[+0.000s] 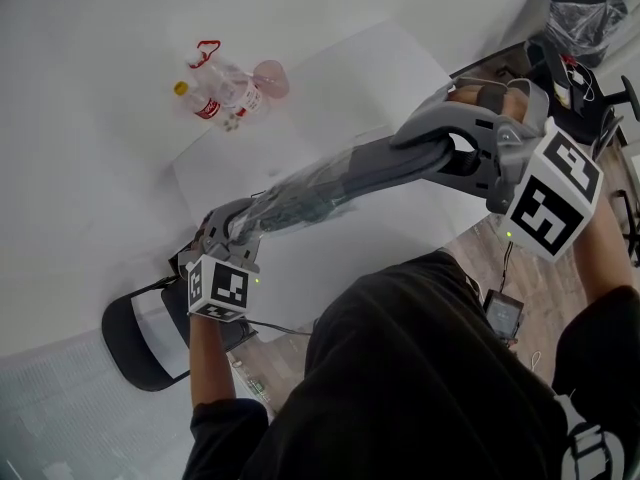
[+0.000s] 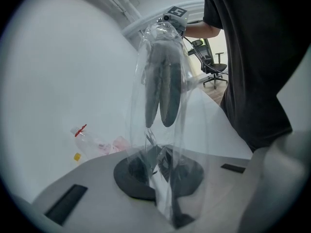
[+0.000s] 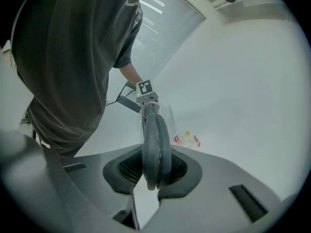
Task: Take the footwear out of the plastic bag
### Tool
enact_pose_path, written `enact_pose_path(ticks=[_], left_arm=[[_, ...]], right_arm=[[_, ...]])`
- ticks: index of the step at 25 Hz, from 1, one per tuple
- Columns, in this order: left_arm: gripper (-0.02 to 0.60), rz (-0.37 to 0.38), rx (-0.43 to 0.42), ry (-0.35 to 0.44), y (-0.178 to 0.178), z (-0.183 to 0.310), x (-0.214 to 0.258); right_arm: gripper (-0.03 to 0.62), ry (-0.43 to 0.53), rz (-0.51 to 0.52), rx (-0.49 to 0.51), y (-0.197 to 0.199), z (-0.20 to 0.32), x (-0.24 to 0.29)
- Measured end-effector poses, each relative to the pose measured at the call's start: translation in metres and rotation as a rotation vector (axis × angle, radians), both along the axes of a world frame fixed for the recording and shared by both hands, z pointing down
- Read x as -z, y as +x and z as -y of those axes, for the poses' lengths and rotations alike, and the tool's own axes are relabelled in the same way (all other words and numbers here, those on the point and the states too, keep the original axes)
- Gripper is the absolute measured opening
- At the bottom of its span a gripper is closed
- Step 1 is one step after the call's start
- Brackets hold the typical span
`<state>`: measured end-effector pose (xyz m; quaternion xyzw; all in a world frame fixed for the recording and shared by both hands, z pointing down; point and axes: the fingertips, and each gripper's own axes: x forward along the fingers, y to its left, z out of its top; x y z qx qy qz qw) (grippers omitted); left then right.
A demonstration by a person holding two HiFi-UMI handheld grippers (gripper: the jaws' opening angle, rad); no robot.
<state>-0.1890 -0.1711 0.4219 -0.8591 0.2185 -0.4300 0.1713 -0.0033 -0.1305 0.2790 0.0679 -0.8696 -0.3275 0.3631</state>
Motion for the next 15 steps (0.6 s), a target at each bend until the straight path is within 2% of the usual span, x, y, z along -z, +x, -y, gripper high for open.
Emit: enact_pose_path(ticks=[15], left_arm=[[0.025,-0.006,0.023,-0.019,-0.0097,0.0031,-0.0095]], right_arm=[[0.081,-0.002,0.001,-0.008,0.0041,0.0013,-0.0034]])
